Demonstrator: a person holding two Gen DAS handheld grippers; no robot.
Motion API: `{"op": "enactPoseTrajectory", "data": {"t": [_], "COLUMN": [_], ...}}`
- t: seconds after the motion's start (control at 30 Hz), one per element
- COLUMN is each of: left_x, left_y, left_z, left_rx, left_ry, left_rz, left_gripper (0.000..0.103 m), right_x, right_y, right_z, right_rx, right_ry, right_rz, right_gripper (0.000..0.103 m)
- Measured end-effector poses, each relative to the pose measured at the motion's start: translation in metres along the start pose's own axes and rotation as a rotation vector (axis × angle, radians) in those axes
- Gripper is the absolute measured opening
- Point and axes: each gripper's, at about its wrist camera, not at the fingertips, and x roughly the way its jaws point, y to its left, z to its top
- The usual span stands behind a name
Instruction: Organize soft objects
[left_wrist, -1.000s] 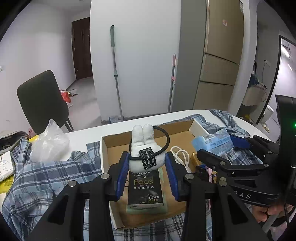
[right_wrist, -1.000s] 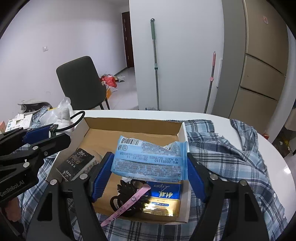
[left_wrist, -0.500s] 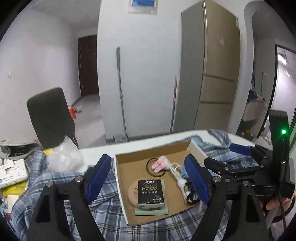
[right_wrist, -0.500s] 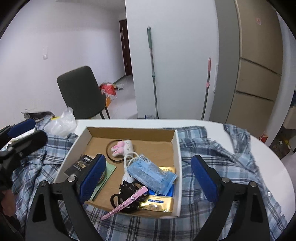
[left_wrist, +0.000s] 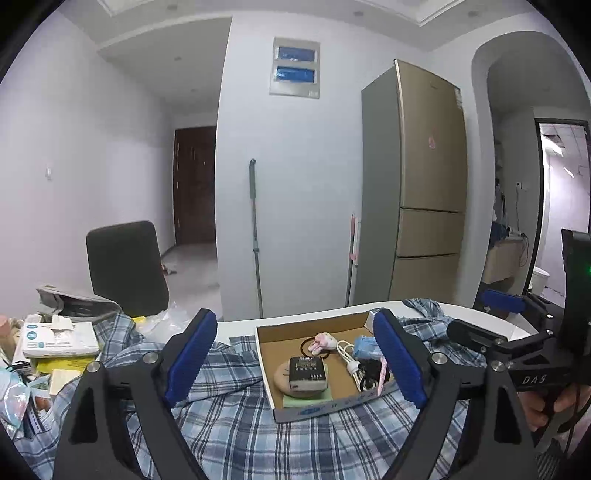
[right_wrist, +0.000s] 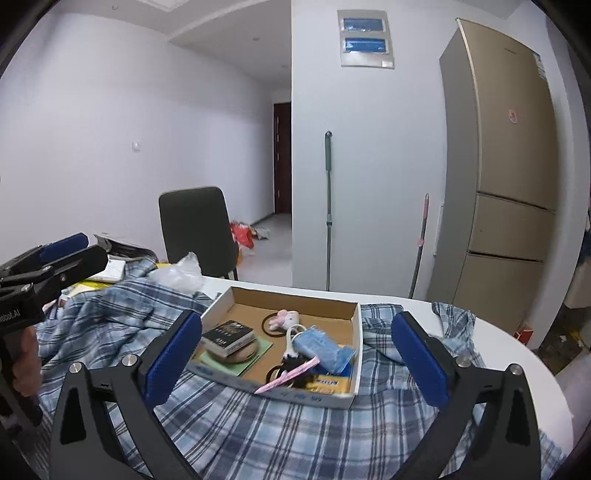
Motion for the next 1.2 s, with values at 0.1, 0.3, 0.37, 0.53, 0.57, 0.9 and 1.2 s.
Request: {"op": "enactPoseTrajectory", "data": {"t": [0.1, 0.3, 0.37, 0.53, 0.57, 0.9, 1.2], "left_x": [-0.016, -0.029, -0.031, -0.037, -0.037, -0.033, -0.039], "left_y": [-0.002, -0.003, -0.001, -0.001, -0.002, -0.002, 0.001], "left_z": [-0.011, -0.028, -0.033, -0.045, -0.048, -0.066, -0.067], "left_rx": [-0.007, -0.011, -0.015, 0.002, 0.016, 0.021, 0.005], "left_ry": [-0.029, -0.071, -0.089, -0.153, -0.169, -0.157, -0.183], "left_rz": [-0.011, 0.018, 0.026, 0.047, 0.051, 0.071, 0.087], "left_gripper": [0.094, 0.103, 0.103, 0.103, 0.103, 0.103, 0.103], "right_x": [-0.012, -0.031, -0.034, -0.034, -0.034, -0.041, -0.058], "right_y": [0.003, 0.001, -0.001, -0.007, -0.008, -0.007, 0.009], "right_z": [-0.009, -0.026, -0.033, -0.049, -0.051, -0.061, -0.063], "right_rx": [0.008, 0.025, 0.036, 0.075, 0.079, 0.063, -0.015], "right_ry": [-0.027, -0.113, -0.143, -0.149, -0.148, -0.184, -0.264], "right_rz": [-0.002, -0.021, -0.019, -0.016, -0.018, -0.035, -0.037], "right_gripper": [0.102, 0.102, 0.102, 0.102, 0.102, 0.102, 0.103]}}
